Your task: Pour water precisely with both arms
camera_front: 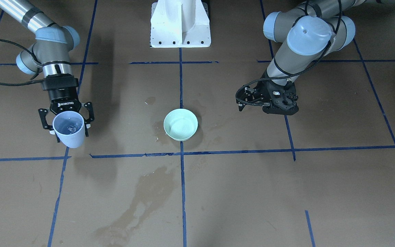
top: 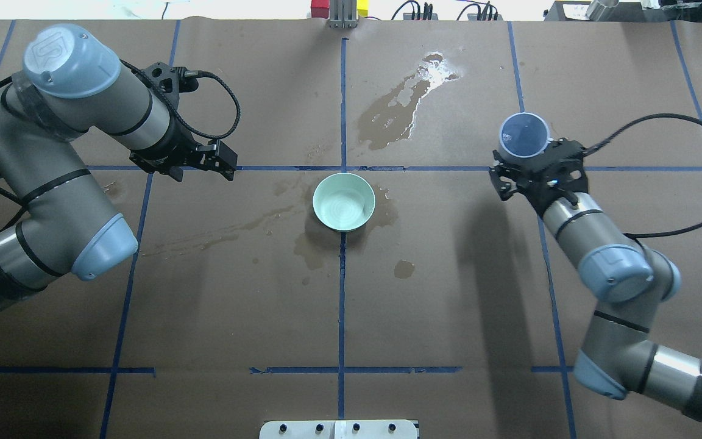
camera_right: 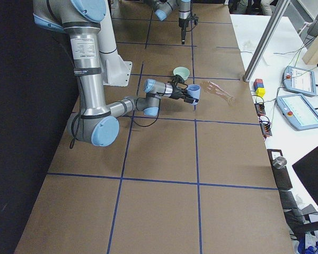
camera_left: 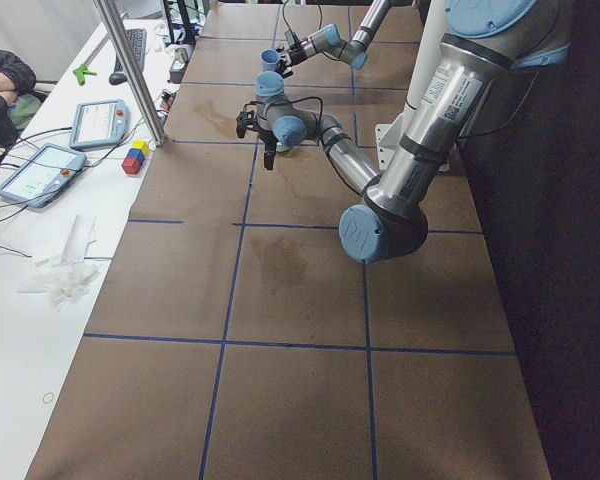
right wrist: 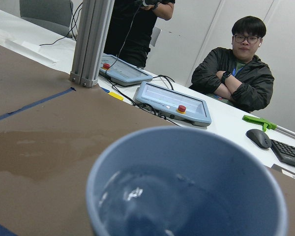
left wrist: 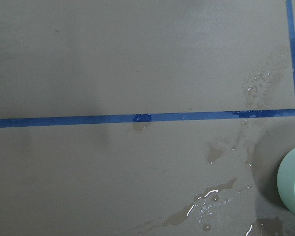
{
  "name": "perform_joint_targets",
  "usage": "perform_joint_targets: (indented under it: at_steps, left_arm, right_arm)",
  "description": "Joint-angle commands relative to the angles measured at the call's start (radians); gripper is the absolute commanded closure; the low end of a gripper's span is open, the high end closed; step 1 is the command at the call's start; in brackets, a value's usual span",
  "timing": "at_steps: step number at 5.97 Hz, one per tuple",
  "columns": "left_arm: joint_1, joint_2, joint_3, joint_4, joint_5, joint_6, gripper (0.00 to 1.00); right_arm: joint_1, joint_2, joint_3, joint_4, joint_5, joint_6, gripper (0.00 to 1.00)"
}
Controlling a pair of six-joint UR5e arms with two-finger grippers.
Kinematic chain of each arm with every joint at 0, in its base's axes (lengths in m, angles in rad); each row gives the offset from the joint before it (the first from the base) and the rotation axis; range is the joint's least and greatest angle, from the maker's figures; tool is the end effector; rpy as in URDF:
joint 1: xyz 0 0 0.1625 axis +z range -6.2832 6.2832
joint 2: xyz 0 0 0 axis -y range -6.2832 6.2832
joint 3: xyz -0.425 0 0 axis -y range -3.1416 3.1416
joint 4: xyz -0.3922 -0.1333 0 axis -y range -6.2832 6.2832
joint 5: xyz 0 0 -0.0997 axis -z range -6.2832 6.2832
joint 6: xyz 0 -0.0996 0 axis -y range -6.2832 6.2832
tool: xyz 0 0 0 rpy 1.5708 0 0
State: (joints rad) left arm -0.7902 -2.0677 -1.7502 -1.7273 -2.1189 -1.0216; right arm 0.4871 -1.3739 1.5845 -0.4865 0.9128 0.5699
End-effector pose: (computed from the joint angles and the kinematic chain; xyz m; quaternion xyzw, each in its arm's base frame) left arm 0.3914 -0.5109 0.2741 0.0477 0.4589 0.0028 0.8872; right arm -0.4125 -0.4383 0.4228 0.5762 -0.2454 -0.0033 0.7796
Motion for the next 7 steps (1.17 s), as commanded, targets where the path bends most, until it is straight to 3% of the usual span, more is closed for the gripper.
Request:
perform_joint_targets:
  at_steps: [1, 5, 7]
  left_arm:
    - [0.002, 0.000, 0.000, 0.000, -0.001, 0.000, 0.00]
    - [0.002, 0.000, 0.001, -0.002, -0.001, 0.002, 0.00]
    - [0.003, 0.000, 0.002, -0.002, -0.001, 0.002, 0.00]
  right_arm:
    - [-0.083, 0.137, -0.001, -0.226, -0.124, 0.001, 1.00]
    - [-0.186, 0.353, -0.009, -0.695, -0.279, 0.001, 1.00]
    - [-0.219, 0.369, -0.009, -0.815, -0.342, -0.007, 1.00]
